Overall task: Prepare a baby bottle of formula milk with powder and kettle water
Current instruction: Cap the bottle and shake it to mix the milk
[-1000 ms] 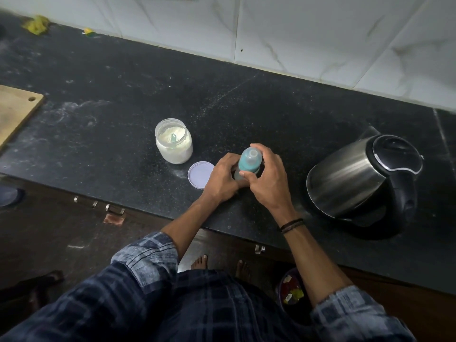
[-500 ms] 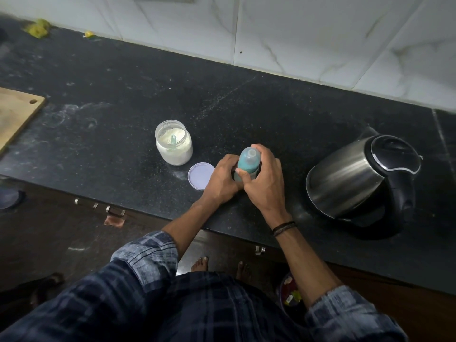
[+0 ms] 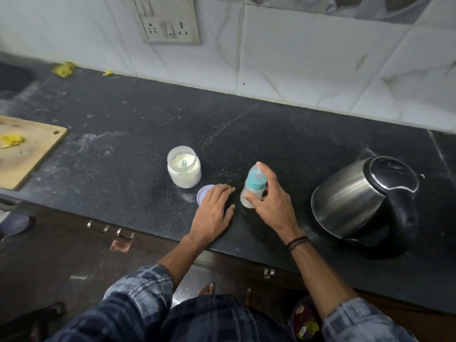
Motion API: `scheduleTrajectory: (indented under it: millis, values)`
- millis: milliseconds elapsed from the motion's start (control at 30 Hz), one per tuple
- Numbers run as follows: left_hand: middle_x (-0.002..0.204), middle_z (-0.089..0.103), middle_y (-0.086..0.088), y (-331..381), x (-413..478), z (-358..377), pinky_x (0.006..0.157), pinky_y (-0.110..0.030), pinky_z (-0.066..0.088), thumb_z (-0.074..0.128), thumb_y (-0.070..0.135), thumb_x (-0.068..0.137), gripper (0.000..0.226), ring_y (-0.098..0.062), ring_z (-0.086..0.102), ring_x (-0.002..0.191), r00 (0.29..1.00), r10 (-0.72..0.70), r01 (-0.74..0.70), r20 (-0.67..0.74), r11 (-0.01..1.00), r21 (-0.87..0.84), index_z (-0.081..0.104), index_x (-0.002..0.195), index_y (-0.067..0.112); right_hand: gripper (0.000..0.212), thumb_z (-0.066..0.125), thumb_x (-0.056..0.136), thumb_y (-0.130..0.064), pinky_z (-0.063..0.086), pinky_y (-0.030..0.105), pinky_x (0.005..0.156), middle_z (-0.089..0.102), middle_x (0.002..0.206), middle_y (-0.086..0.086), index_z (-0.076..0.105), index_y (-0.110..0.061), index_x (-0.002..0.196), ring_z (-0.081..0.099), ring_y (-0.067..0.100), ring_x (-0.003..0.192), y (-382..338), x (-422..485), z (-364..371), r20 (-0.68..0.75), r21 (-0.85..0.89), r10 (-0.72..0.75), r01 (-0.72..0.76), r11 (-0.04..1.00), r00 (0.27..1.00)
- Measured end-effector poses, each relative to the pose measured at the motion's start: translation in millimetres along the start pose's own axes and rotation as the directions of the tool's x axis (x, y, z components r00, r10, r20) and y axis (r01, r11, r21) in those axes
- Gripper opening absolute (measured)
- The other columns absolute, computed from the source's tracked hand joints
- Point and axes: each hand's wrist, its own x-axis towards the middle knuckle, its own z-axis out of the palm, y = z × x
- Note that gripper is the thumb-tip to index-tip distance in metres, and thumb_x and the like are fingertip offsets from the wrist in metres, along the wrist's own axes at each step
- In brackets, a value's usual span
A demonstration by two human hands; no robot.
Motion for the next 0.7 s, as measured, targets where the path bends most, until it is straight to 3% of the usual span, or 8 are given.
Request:
scheduleTrajectory:
  millis: [100,200,267,367,500,600,700]
  values:
    - [0.136,0.065,-0.014,-6.4,-2.6,8.4,0.119,-0.049,0.039,0.059,0.03,0.105,0.041,-0.032,0.056,0.134,0.991,0.121,-0.107,-0.064,0.976,0.192,0.065,0.135,0.002,0.095,0.089,0.082,-0.031,0.061,0.045,0.093,0.057,0.144,-0.017,0.028,-0.062,0.148,0.07,0.015,0.114,-15.7,23.9,-33.7,-0.133,0.245,0.099,-0.064,0.967,0.986]
    - [0.134,0.067,-0.01,-8.0,-3.1,16.9,0.121,-0.048,0.038,0.051,0.037,0.107,0.043,-0.031,0.058,0.133,0.987,0.155,-0.135,-0.039,0.939,0.317,0.069,0.131,0.006,0.091,0.088,0.085,-0.022,0.062,0.044,0.094,0.058,0.142,-0.016,0.03,-0.048,0.15,0.068,0.018,0.122,-40.6,41.4,-55.7,-0.442,0.622,0.204,0.135,0.771,0.873]
    - [0.133,0.066,-0.008,-10.2,-3.3,20.3,0.12,-0.05,0.04,0.051,0.039,0.107,0.042,-0.031,0.058,0.132,0.99,0.14,-0.121,-0.03,0.933,0.34,0.069,0.129,0.009,0.092,0.089,0.084,-0.015,0.06,0.049,0.096,0.056,0.143,-0.005,0.029,-0.039,0.15,0.066,0.021,0.124,-55.8,43.7,-59.1,-0.403,0.747,0.282,0.135,0.651,0.871]
    - [0.131,0.066,-0.005,-12.4,-3.7,22.1,0.12,-0.051,0.039,0.048,0.042,0.107,0.042,-0.029,0.057,0.132,0.992,0.121,-0.105,-0.019,0.921,0.376,0.07,0.127,0.012,0.091,0.091,0.078,-0.008,0.061,0.036,0.092,0.06,0.135,-0.006,0.036,-0.035,0.147,0.069,0.018,0.113,-59.9,40.0,-61.1,-0.199,0.733,0.192,0.017,0.68,0.961]
    - [0.129,0.066,-0.004,-11.7,-2.8,24.1,0.121,-0.052,0.037,0.047,0.043,0.108,0.041,-0.029,0.056,0.133,0.994,0.11,-0.094,-0.016,0.908,0.408,0.071,0.125,0.014,0.09,0.088,0.08,-0.014,0.063,0.042,0.08,0.058,0.137,0.01,0.033,-0.037,0.147,0.069,0.018,0.114,-64.5,44.3,-62.8,-0.248,0.885,0.418,0.028,0.465,0.874]
    - [0.129,0.065,-0.003,-11.0,-3.9,23.3,0.122,-0.051,0.037,0.049,0.042,0.107,0.038,-0.029,0.056,0.132,0.994,0.112,-0.098,-0.01,0.904,0.417,0.07,0.124,0.015,0.087,0.088,0.081,-0.008,0.063,0.041,0.082,0.063,0.13,0.005,0.037,-0.036,0.146,0.07,0.019,0.112,-61.9,42.0,-60.7,-0.163,0.85,0.35,-0.049,0.524,0.922]
    - [0.13,0.065,-0.003,-8.8,-2.3,23.5,0.121,-0.051,0.038,0.049,0.043,0.107,0.039,-0.028,0.057,0.132,0.995,0.096,-0.08,-0.015,0.899,0.431,0.071,0.124,0.016,0.086,0.086,0.082,-0.021,0.062,0.038,0.081,0.061,0.131,0.001,0.033,-0.035,0.148,0.068,0.022,0.119,-60.8,46.9,-70.0,-0.257,0.9,0.45,0.043,0.433,0.855]
